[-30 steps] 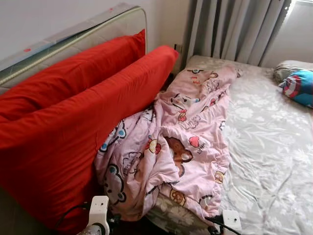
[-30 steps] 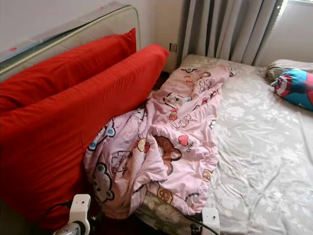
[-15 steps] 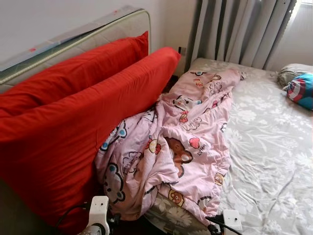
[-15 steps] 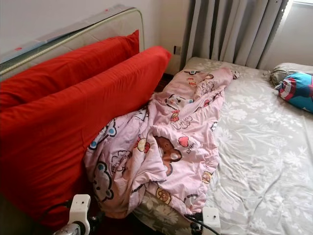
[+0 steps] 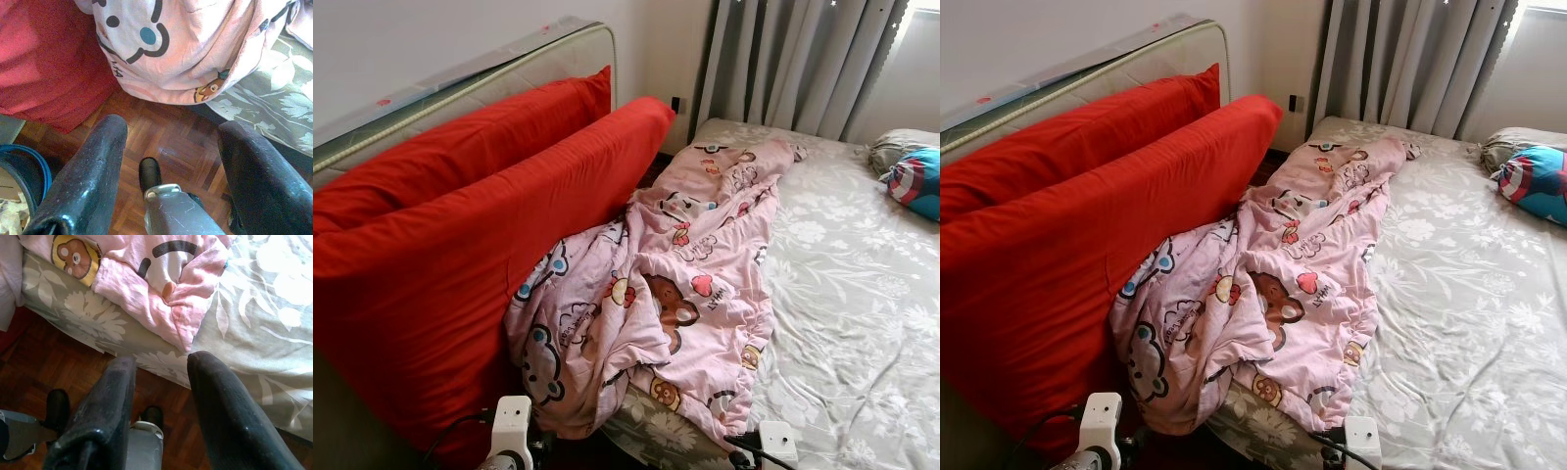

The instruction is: Clean up the room

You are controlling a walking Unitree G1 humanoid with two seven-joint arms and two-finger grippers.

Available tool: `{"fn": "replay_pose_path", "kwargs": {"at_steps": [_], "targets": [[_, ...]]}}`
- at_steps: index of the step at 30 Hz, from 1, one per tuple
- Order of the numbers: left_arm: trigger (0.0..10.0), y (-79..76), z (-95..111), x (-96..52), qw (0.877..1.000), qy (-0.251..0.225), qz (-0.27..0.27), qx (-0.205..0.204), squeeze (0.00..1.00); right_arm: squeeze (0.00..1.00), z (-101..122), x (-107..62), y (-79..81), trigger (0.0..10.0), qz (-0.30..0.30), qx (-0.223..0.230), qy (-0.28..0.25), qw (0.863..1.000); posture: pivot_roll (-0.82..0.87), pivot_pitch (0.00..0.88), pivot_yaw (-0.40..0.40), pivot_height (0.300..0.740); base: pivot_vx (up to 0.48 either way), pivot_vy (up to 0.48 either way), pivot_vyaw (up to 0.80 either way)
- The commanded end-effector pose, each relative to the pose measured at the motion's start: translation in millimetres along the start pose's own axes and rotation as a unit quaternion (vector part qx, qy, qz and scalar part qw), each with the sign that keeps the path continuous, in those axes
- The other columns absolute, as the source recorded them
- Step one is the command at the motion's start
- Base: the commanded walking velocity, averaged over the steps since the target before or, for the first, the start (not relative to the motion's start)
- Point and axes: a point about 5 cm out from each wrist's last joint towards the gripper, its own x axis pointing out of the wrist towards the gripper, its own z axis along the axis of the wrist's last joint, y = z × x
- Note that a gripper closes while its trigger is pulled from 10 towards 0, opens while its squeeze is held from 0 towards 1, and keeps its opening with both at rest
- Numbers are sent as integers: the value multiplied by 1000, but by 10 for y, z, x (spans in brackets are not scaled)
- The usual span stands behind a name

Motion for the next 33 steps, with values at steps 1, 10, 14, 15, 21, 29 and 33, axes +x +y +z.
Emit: {"fn": "replay_pose_path", "kwargs": {"at_steps": [1,10,14,15,21,29,33], "targets": [[10000,-2,-37,-9,1000,4,0,1,0,0,-14,-6,-8,10000,1,-1,2,1000,-32,0,-11,740,0,0,0],[10000,-6,-31,-8,1000,2,-2,-1,0,0,-7,-5,-7,10000,4,-1,0,1000,-34,6,-15,740,255,0,0],[10000,-7,-27,-7,1000,1,-2,-2,0,0,-4,-4,-7,10000,5,-2,0,1000,-32,9,-16,740,283,0,0],[10000,-7,-27,-7,1000,1,-2,-2,0,0,-3,-4,-7,10000,5,-2,0,1000,-32,9,-16,740,289,0,0],[10000,-4,-22,-6,1000,0,-1,-3,0,0,0,-3,-3,10000,7,-2,0,1000,-31,13,-16,740,289,0,0],[10000,-2,13,-15,999,-29,-1,-13,0,0,26,-4,8,10000,13,0,-18,1000,-38,27,-14,740,106,0,0],[10000,-8,61,-30,997,-68,-7,-26,0,0,64,-10,22,10000,22,0,-42,999,-44,33,-12,740,0,0,0]]}}
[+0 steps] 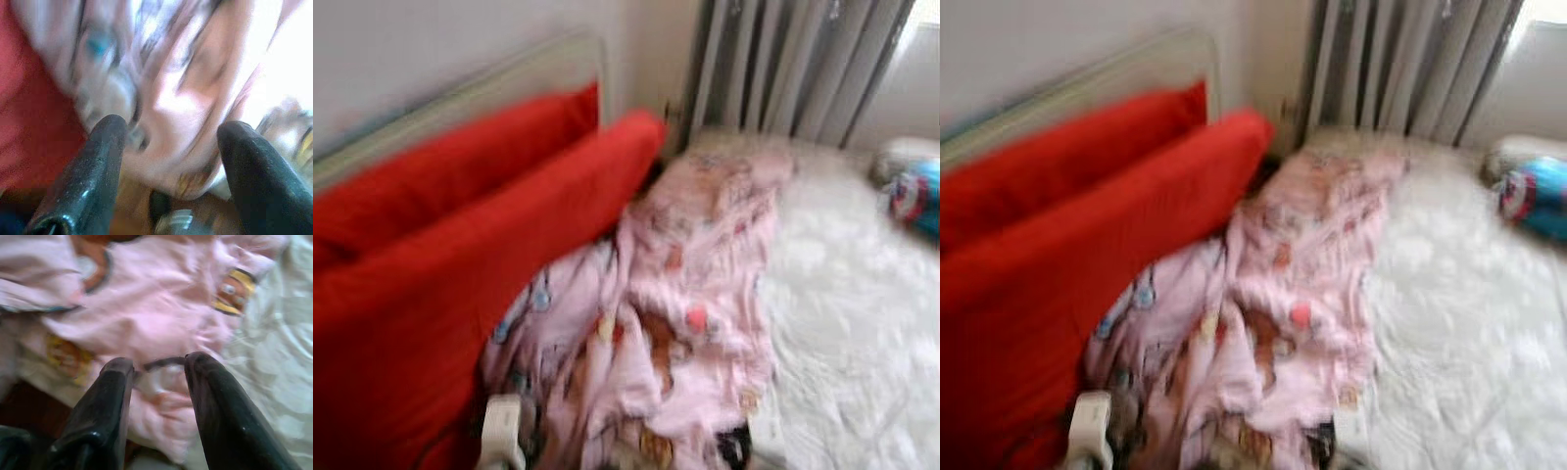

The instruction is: Clean up the room

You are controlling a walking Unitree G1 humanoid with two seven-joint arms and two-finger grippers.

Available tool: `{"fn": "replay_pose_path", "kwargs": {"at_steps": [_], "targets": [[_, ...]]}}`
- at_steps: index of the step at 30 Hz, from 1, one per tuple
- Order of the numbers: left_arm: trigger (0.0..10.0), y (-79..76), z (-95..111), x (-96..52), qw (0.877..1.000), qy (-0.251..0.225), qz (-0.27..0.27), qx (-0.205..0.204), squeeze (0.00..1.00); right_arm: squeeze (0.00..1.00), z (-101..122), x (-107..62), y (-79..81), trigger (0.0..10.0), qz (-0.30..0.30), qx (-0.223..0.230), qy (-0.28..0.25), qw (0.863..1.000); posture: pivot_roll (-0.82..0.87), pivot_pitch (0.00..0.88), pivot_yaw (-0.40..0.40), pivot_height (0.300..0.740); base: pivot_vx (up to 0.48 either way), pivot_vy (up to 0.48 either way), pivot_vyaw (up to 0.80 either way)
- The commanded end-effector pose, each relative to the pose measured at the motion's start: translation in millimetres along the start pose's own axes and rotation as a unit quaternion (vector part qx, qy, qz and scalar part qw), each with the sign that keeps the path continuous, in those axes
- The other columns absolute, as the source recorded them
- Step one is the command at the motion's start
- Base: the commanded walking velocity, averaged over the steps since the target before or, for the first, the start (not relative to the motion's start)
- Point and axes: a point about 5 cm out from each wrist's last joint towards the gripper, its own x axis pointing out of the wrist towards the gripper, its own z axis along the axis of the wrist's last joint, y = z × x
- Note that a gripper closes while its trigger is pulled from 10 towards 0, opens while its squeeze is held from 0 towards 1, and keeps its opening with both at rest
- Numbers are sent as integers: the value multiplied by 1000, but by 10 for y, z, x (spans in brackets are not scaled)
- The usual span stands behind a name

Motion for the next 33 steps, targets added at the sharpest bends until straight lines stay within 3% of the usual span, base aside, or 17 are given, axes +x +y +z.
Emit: {"fn": "replay_pose_path", "kwargs": {"at_steps": [1,14,15,17,20,25,33], "targets": [[10000,12,-116,-54,1000,5,0,-14,0,0,-47,-25,-14,10000,-1,8,-2,1000,-44,33,-12,740,0,0,0],[10000,34,50,-93,995,-98,8,-19,0,0,41,-52,-10,10000,7,13,-70,997,-38,48,-14,740,0,0,0],[10000,67,407,-92,983,-183,2,-9,0,0,50,-55,-11,10000,8,10,-75,997,-39,48,-17,740,0,0,0],[10000,78,580,-123,975,-223,-1,-3,0,0,55,-57,-11,10000,8,9,-78,997,-39,48,-17,740,0,0,0],[10000,113,630,-142,972,-236,-1,0,0,0,67,-61,-13,10000,6,1,-85,996,-42,48,-19,740,0,0,0],[10000,30,708,-213,962,-270,-21,17,0,0,91,-64,12,10000,22,-9,-97,995,-50,38,-25,740,0,0,0],[10000,12,740,-370,959,-283,-20,8,0,0,112,-78,-15,10000,10,0,-115,993,-30,23,-39,740,0,0,0]]}}
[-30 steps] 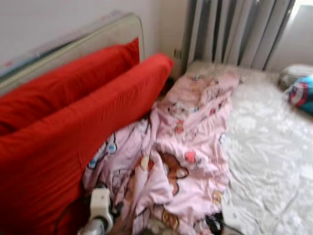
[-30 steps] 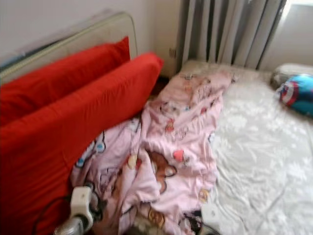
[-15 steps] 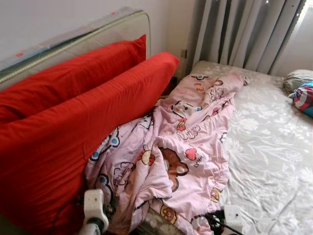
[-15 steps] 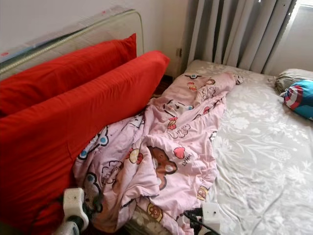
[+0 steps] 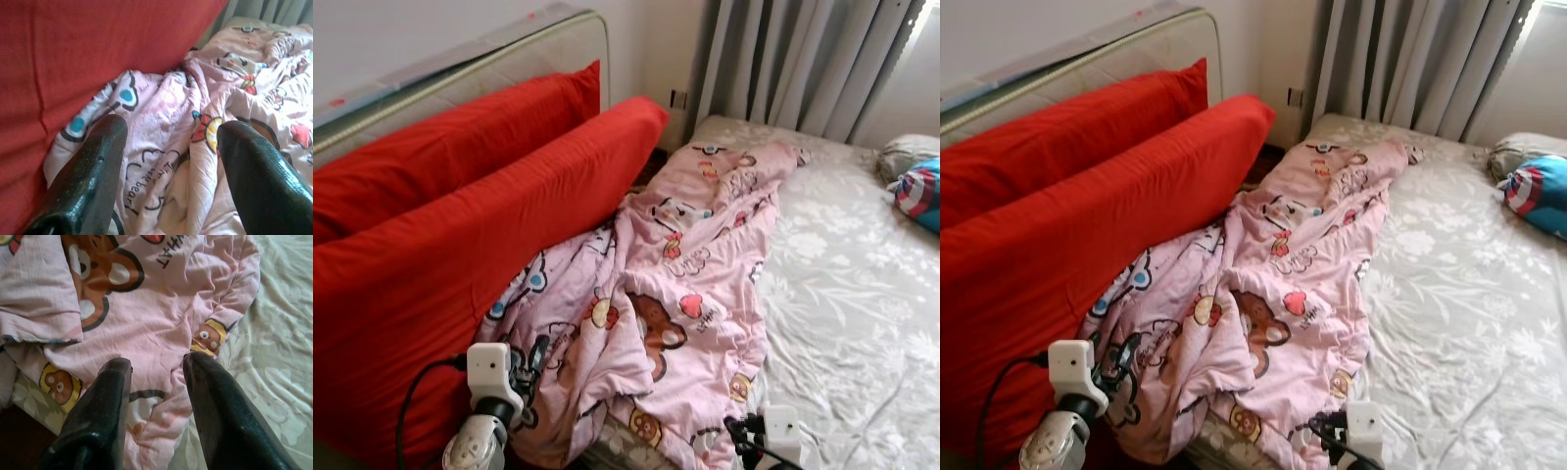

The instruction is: Clean up the room

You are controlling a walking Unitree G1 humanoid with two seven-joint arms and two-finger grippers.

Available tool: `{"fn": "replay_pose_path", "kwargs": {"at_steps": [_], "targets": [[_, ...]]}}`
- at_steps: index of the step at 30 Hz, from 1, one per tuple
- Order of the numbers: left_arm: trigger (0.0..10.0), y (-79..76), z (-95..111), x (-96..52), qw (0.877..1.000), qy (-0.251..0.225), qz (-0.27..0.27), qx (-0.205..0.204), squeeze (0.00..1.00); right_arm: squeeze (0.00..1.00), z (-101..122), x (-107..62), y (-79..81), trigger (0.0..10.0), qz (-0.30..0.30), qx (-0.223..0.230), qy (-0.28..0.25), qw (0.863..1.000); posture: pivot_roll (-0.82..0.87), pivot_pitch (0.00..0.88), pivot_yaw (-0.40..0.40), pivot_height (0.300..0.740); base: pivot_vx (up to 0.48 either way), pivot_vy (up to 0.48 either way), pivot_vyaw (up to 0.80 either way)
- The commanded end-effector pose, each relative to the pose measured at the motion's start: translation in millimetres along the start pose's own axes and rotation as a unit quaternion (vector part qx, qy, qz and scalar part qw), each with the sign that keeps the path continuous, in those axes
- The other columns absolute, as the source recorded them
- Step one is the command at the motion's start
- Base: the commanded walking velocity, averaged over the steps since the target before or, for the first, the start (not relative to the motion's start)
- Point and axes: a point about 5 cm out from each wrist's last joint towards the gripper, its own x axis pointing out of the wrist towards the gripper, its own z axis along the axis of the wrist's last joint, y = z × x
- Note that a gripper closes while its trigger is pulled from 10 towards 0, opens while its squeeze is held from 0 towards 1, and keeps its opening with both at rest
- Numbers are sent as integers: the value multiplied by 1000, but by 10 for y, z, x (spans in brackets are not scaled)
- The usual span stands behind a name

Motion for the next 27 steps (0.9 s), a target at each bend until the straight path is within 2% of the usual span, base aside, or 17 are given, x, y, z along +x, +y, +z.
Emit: {"fn": "replay_pose_path", "kwargs": {"at_steps": [1,3,5,6,7,8,9,10,13,19,24,27], "targets": [[10000,-12,-13,-30,1000,6,3,-9,0,0,-10,-20,-18,10000,-6,-5,-4,1000,-16,16,-51,740,0,0,0],[10000,-9,-9,-46,1000,5,6,-11,0,0,9,-20,-24,10000,-7,-14,-12,1000,-7,15,-56,740,0,0,0],[10000,1,0,-70,1000,3,14,-14,0,0,6,-30,-42,10000,-17,24,-21,999,-2,7,-60,740,0,0,0],[10000,3,15,-91,1000,7,16,-15,0,0,345,114,82,10000,-2,-6,-100,995,0,3,-60,740,0,0,0],[10000,3,16,-98,1000,9,17,-16,0,0,931,242,385,10000,30,-35,-229,972,2,0,-61,740,0,0,0],[10000,4,13,-98,1000,10,17,-17,0,0,1134,240,508,10000,43,-29,-271,961,2,0,-61,740,0,0,0],[10000,3,10,-97,1000,12,17,-17,0,0,1205,232,560,10000,52,-17,-280,958,4,0,-61,740,0,0,0],[10000,3,9,-96,1000,12,16,-16,0,0,1245,224,584,10000,58,-15,-286,956,4,0,-61,740,0,0,0],[10000,-3,48,-57,1000,7,13,-14,0,0,1232,233,591,10000,77,-56,-299,949,-1,0,-60,740,0,0,0],[10000,-68,133,30,1000,-3,3,-15,0,0,1296,258,626,10000,76,-66,-300,949,-24,0,-51,740,0,0,0],[10000,-78,151,66,1000,1,0,-14,0,0,1125,186,542,10000,20,-22,-256,966,-38,0,-30,740,0,0,0],[10000,-72,164,84,1000,0,-2,-11,0,0,1083,213,540,10000,9,-4,-244,970,-33,0,-28,740,0,0,0]]}}
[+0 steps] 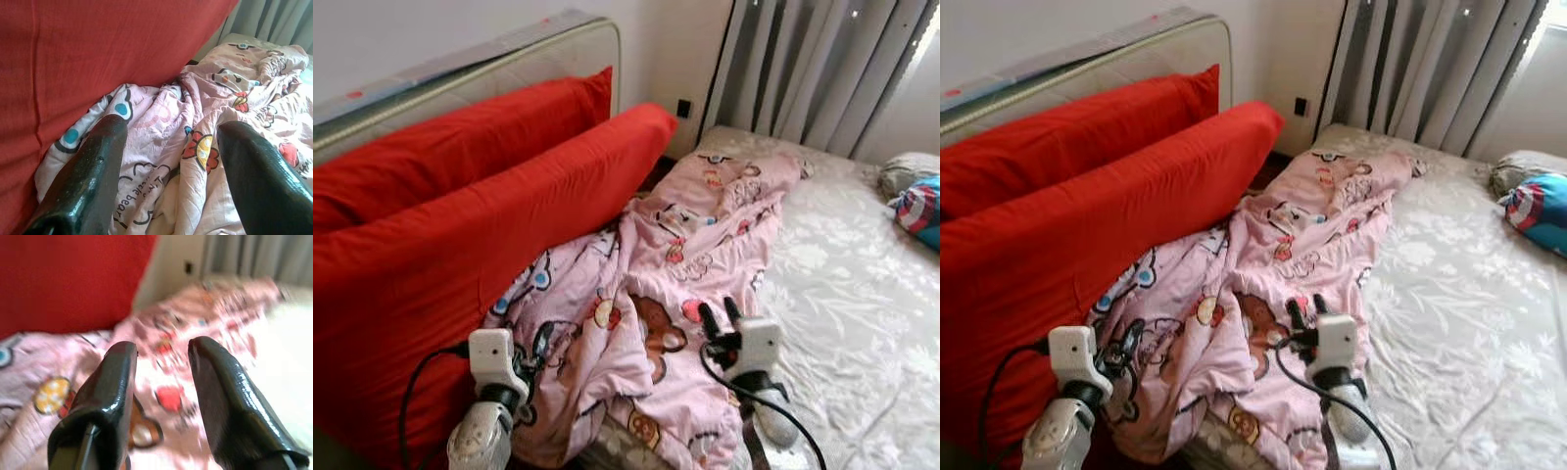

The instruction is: Clean up the room

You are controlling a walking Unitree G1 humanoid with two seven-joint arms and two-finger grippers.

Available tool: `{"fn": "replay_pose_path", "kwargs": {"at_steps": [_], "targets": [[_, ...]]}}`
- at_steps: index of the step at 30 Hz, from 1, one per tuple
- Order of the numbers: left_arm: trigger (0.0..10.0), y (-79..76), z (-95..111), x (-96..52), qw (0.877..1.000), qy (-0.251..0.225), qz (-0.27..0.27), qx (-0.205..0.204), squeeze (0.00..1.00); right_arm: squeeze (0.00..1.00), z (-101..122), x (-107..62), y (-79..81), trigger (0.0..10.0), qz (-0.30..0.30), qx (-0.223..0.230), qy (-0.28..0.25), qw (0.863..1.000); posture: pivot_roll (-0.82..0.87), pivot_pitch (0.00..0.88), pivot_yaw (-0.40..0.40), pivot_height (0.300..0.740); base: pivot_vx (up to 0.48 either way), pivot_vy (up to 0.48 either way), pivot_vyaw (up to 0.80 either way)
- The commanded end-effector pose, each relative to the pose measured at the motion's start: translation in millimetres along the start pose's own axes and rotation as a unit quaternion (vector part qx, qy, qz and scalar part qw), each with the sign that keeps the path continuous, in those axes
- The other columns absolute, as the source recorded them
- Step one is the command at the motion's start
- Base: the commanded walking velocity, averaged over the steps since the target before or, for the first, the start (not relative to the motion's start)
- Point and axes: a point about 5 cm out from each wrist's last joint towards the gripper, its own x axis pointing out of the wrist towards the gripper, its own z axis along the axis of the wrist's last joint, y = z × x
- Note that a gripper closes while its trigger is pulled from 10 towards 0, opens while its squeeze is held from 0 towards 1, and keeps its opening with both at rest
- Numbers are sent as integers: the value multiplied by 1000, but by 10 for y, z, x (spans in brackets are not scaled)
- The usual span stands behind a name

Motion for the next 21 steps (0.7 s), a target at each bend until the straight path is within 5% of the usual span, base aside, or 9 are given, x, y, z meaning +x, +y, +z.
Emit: {"fn": "replay_pose_path", "kwargs": {"at_steps": [1,21], "targets": [[10000,7,1,11,1000,6,-1,5,0,0,-23,18,57,10000,-5,13,6,1000,-33,0,-28,740,0,0,0],[10000,24,50,62,1000,7,8,5,0,0,-1,89,66,10000,-5,8,34,999,-20,31,-38,720,0,0,0]]}}
